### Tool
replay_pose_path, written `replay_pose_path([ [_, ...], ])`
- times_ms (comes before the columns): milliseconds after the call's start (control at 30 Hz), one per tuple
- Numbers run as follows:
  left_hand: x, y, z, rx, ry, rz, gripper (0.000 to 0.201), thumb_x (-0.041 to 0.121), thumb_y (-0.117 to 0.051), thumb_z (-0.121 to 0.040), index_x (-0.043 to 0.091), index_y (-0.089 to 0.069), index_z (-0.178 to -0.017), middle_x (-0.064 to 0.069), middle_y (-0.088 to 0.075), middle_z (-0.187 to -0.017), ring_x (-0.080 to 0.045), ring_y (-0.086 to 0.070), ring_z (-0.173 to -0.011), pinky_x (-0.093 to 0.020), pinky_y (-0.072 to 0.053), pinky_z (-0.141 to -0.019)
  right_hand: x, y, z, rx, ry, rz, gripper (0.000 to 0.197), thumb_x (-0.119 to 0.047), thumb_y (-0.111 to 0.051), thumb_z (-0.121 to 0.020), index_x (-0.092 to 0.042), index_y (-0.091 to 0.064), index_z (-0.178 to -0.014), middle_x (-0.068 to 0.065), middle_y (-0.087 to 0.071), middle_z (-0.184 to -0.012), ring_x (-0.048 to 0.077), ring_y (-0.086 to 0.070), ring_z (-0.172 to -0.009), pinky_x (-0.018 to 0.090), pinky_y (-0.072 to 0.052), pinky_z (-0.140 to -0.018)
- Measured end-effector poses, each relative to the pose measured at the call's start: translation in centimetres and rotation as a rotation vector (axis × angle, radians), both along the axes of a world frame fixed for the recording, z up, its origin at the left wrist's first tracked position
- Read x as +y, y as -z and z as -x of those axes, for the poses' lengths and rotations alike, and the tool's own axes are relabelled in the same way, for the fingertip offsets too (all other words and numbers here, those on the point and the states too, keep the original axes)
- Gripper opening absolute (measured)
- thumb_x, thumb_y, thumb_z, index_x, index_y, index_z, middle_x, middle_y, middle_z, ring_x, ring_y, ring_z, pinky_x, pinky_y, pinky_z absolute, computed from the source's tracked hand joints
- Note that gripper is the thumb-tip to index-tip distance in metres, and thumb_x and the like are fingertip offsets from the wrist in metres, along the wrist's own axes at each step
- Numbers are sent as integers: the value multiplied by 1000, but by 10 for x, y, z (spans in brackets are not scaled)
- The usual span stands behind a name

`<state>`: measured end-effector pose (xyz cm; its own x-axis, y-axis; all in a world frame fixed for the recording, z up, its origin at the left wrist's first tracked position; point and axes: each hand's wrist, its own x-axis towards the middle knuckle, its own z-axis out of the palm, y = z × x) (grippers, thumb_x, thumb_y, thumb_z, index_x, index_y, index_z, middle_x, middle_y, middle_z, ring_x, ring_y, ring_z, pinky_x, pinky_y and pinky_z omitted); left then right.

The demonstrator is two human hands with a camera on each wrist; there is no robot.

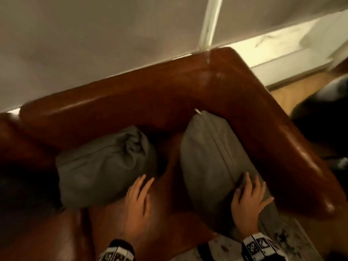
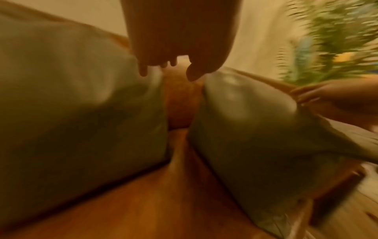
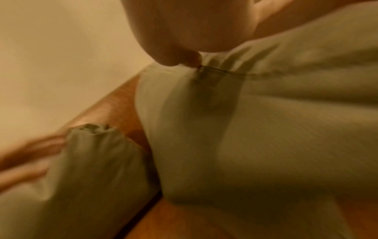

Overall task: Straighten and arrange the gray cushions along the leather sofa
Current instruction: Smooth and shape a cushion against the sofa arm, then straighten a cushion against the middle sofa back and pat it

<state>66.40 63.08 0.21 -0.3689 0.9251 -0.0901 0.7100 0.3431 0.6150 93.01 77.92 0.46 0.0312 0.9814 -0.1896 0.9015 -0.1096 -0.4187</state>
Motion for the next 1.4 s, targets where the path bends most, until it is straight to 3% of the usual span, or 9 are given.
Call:
replay_pose_path([
  [167,-110,12,17,21,-336,243,66,35,-34,-84,44,-11,-144,9,-17,-153,-21,-28,-135,-34,-26,-110,14,-51,93,455,-463,-97,38,-12,-48,-92,-13,-48,-130,14,-40,-137,24,-34,-129,30,-26,-108],
  [233,-114,-4,24,-14,-483,273,69,31,-33,-78,46,-15,-143,2,-21,-154,-19,-22,-138,-40,-26,-108,6,-58,144,482,-744,-9,34,-18,-46,-94,-18,-51,-127,6,-47,-128,18,-45,-120,29,-34,-103],
  [367,-110,-4,55,-12,-499,351,73,17,-45,-89,41,-3,-144,4,1,-159,-19,1,-147,-48,-15,-114,-35,-29,214,268,-1258,26,35,-32,-41,-90,-20,-55,-120,1,-51,-113,19,-50,-107,36,-48,-92],
  [467,-105,15,84,-26,-432,472,91,30,-53,-89,51,21,-136,12,32,-152,-19,23,-143,-64,-6,-111,-60,3,236,-81,-1448,-148,55,-30,-74,-70,-27,-56,-122,8,-51,-122,29,-39,-117,49,-48,-95],
  [633,-85,40,137,96,-402,430,103,51,-60,-79,52,26,-135,8,48,-142,-17,32,-138,-70,14,-103,-50,37,268,-349,-1446,-223,119,-45,-86,-45,-40,-21,-145,15,-6,-156,38,-9,-141,76,-4,-100],
  [767,-67,56,203,311,-421,373,116,62,-66,-63,46,19,-141,-4,23,-155,-22,18,-142,-72,11,-100,-31,52,323,-375,-1454,-356,130,-49,-86,-42,-46,-5,-144,10,20,-155,37,-1,-140,81,3,-93],
  [933,-31,88,239,349,-365,326,128,67,-71,-52,43,15,-143,-8,31,-153,-24,28,-141,-76,5,-100,1,82,370,-436,-1308,-301,150,-49,-88,-28,-48,8,-143,10,22,-155,35,15,-142,86,-5,-87],
  [1267,-42,107,243,423,-264,144,95,69,-44,-74,38,9,-146,-10,25,-155,-26,21,-144,-74,-2,-102,6,85,376,-397,-1320,-335,141,-50,-87,-35,-51,6,-141,11,21,-155,36,15,-142,86,-5,-87],
  [1400,-73,99,221,91,-809,-190,71,60,-32,-90,31,-2,-148,-13,1,-157,-22,-2,-145,-48,-5,-117,1,76,340,-183,-1403,-446,100,-47,-76,-64,-46,-15,-144,5,6,-158,32,1,-145,77,0,-99],
])
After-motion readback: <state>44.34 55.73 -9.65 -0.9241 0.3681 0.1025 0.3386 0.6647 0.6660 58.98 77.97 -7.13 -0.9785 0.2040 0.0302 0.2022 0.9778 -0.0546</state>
